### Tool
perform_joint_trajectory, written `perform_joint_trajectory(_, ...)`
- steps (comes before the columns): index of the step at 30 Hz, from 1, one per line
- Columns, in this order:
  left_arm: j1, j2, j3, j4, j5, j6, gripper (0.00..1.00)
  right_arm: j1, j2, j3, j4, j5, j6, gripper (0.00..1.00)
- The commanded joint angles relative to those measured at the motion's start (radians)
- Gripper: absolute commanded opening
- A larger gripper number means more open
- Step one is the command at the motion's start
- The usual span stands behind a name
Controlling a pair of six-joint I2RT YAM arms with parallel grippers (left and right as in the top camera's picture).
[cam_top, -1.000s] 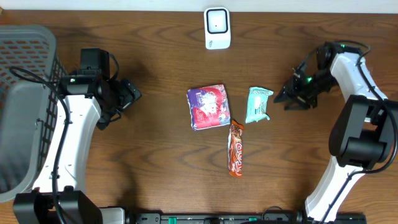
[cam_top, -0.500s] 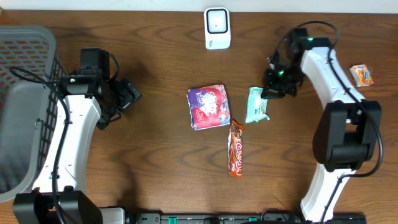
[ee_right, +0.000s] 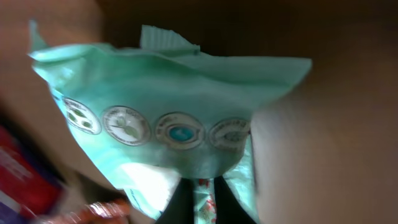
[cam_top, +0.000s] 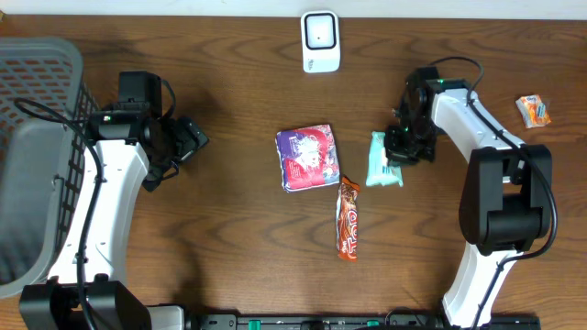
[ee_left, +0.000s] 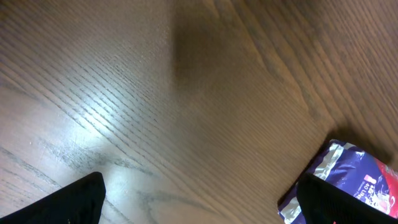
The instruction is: Scan the item barcode
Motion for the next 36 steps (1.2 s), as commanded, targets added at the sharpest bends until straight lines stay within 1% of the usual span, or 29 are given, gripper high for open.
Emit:
perform_joint_trajectory(1,0.005,-0.003,0.000,-0.002,-0.010,0.006,0.98,0.002,-0.010,0.103,-0.083,0.061,-0.012,0.21)
perform_joint_trajectory(2,0.005,-0.003,0.000,-0.002,-0.010,0.006,0.98,0.002,-0.010,0.142,-0.122,0.061,-0.012,0.27)
perform_joint_trajectory(3,0.005,-0.003,0.000,-0.002,-0.010,0.006,0.98,0.003,-0.010,0.181,-0.161,0.061,-0.013,0.38)
perform_joint_trajectory(4,0.005,-0.003,0.000,-0.002,-0.010,0.006,0.98,0.004,-0.010,0.217,-0.198,0.061,-0.019,0.45)
perform_joint_trajectory(5,0.005,-0.003,0.000,-0.002,-0.010,0.006,0.98,0.004,-0.010,0.249,-0.229,0.061,-0.029,0.62)
perform_joint_trajectory(6,0.005,-0.003,0.000,-0.002,-0.010,0.006,0.98,0.004,-0.010,0.274,-0.255,0.065,-0.039,0.82)
perform_joint_trajectory(8,0.005,-0.003,0.000,-0.002,-0.010,0.006,0.98,0.004,-0.010,0.296,-0.279,0.082,-0.063,0.99)
perform_joint_trajectory(11,0.005,-0.003,0.000,-0.002,-0.010,0.006,0.98,0.000,-0.010,0.284,-0.274,0.098,-0.117,0.99)
perform_joint_trajectory(14,0.005,-0.003,0.000,-0.002,-0.010,0.006,0.98,-0.025,-0.009,0.247,-0.248,0.076,-0.125,0.99)
perform_joint_trajectory(16,0.005,-0.003,0.000,-0.002,-0.010,0.006,0.98,-0.052,-0.009,0.212,-0.219,0.009,-0.129,0.99)
perform_joint_trajectory(19,0.005,-0.003,0.000,-0.002,-0.010,0.006,0.98,-0.093,-0.008,0.149,-0.168,-0.126,-0.172,0.99)
perform_joint_trajectory(23,0.005,-0.003,0.000,-0.002,-0.010,0.006,0.98,-0.128,-0.008,0.051,-0.066,-0.203,-0.188,0.98)
perform_joint_trajectory(27,0.005,-0.003,0.000,-0.002,-0.010,0.006,0.98,-0.134,-0.008,-0.044,0.048,-0.290,-0.188,0.88)
perform_joint_trajectory(30,0.005,-0.003,0.000,-0.002,-0.010,0.006,0.98,-0.122,-0.008,-0.116,0.145,-0.347,-0.183,0.78)
perform_joint_trajectory(32,0.005,-0.003,0.000,-0.002,-0.010,0.006,0.98,-0.110,-0.008,-0.159,0.204,-0.351,-0.153,0.74)
perform_joint_trajectory(34,0.005,-0.003,0.000,-0.002,-0.010,0.006,0.98,-0.101,-0.008,-0.190,0.246,-0.335,-0.129,0.68)
perform_joint_trajectory(36,0.005,-0.003,0.000,-0.002,-0.010,0.006,0.98,-0.098,-0.008,-0.210,0.275,-0.322,-0.108,0.50)
